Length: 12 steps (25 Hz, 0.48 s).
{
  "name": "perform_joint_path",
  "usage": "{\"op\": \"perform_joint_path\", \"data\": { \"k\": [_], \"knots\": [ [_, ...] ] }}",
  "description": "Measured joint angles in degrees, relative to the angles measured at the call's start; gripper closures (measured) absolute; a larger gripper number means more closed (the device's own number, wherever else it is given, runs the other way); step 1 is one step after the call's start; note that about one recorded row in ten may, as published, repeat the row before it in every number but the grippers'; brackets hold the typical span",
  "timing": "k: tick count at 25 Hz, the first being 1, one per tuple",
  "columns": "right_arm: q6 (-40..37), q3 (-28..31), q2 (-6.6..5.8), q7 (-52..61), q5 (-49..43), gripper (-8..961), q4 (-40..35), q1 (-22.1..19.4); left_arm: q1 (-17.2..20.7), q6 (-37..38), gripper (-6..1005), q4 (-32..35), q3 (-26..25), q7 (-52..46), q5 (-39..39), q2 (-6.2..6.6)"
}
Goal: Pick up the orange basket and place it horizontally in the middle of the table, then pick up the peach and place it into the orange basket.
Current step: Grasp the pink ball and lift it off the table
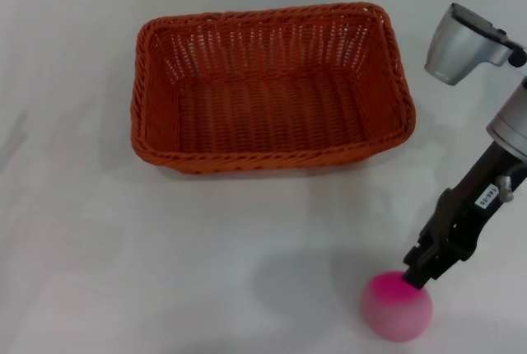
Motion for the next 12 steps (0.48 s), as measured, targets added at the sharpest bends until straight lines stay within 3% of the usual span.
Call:
{"op": "perform_joint_path", "data": {
  "k": [12],
  "knots": [
    [-0.75,0.72,0.62,-1.68,-4.24,638,3.71,2.31,0.00,0.03,210,-0.04,0.00,0.02,-0.19,0.00]
  ]
}}
